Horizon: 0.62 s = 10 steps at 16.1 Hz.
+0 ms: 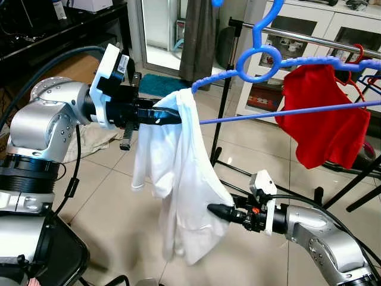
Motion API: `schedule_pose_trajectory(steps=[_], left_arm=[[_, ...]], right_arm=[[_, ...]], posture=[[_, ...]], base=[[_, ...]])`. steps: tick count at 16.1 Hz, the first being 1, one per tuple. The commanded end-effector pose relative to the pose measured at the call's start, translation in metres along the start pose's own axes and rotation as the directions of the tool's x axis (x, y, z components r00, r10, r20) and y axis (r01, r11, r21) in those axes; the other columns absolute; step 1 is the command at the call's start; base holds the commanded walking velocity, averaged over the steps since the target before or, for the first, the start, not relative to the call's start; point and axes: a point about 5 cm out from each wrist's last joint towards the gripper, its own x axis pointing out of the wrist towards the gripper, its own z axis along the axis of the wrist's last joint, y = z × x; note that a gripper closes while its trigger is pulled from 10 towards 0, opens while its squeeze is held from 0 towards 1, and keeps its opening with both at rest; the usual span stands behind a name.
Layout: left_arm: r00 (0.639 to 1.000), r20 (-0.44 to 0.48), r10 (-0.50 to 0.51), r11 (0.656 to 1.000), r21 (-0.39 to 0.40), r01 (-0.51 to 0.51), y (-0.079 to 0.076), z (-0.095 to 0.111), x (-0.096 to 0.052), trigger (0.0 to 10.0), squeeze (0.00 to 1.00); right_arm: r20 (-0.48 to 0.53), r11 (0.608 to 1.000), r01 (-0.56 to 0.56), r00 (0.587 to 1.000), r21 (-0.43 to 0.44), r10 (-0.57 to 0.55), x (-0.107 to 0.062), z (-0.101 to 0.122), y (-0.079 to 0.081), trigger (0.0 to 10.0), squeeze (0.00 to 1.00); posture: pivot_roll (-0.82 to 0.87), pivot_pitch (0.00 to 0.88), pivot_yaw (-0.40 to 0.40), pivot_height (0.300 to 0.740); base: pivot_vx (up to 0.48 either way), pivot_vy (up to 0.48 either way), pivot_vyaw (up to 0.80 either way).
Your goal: Hang hanger
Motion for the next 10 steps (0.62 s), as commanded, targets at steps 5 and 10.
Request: schedule_pose_trajectory(steps=[5, 10], left_arm=[[0.998, -0.028, 0.050, 0.999, 0.022, -0.049, -0.002, -0.004, -0.011, 0.0, 0.00], [0.986, -0.077, 0.148, 0.989, -0.002, -0.148, -0.007, -0.022, -0.027, 0.0, 0.00]], right_arm=[[0.088, 0.996, 0.084, 0.993, -0.018, -0.082, -0.012, 0.011, -0.011, 0.0, 0.00], [0.125, 0.965, 0.264, 0.957, 0.004, -0.262, -0.043, 0.011, -0.034, 0.0, 0.00]], posture=[[0.10, 0.000, -0.029, 0.740], [0.10, 0.000, -0.034, 0.740]], base=[[0.000, 0.000, 0.00], [0.000, 0.000, 0.00]])
